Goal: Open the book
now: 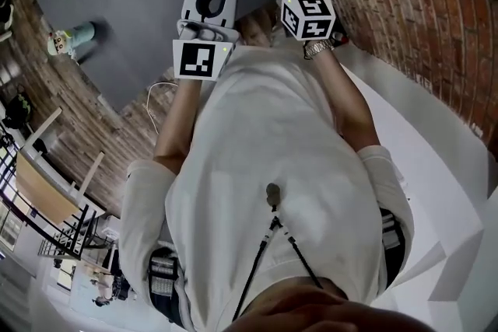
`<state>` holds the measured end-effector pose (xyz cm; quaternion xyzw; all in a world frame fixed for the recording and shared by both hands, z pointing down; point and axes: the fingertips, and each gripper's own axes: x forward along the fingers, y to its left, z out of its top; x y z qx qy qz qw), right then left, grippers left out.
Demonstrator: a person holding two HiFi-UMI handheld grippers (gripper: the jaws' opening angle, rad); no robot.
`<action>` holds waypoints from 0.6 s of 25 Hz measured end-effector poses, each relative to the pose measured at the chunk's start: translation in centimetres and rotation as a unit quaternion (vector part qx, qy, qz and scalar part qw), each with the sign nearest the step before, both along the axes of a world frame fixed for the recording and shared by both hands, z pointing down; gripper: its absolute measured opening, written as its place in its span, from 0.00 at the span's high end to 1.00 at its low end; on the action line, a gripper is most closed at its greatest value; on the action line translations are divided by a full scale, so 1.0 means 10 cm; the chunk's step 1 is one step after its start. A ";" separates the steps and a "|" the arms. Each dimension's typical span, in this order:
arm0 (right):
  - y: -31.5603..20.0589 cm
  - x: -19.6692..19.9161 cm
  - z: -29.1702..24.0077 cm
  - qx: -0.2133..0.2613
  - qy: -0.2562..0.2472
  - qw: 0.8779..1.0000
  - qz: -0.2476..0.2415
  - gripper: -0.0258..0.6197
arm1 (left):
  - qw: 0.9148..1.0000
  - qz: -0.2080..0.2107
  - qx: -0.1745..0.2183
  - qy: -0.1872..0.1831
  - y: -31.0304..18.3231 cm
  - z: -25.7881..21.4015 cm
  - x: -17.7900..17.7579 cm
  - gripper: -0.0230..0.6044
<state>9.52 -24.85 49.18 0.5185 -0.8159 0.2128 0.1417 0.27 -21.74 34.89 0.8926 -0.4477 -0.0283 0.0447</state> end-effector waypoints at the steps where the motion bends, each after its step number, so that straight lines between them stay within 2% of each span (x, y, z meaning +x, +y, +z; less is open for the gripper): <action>1: 0.02 -0.08 -0.10 0.010 -0.002 1.000 -0.006 0.91 | 1.000 0.000 0.004 0.001 0.02 -0.04 -0.04 0.93; 7: 0.10 -0.50 -0.76 0.074 -0.017 0.996 -0.036 0.91 | 1.000 -0.008 0.021 0.007 0.08 -0.28 -0.31 0.93; 11: 0.14 -0.66 -1.19 0.119 -0.028 0.992 -0.042 0.91 | 0.999 -0.011 0.031 -0.031 0.04 -0.40 -0.55 0.93; 15: 0.21 -0.77 -1.53 0.149 -0.040 0.987 -0.050 0.91 | 0.998 -0.021 0.049 -0.025 0.02 -0.68 -0.71 0.93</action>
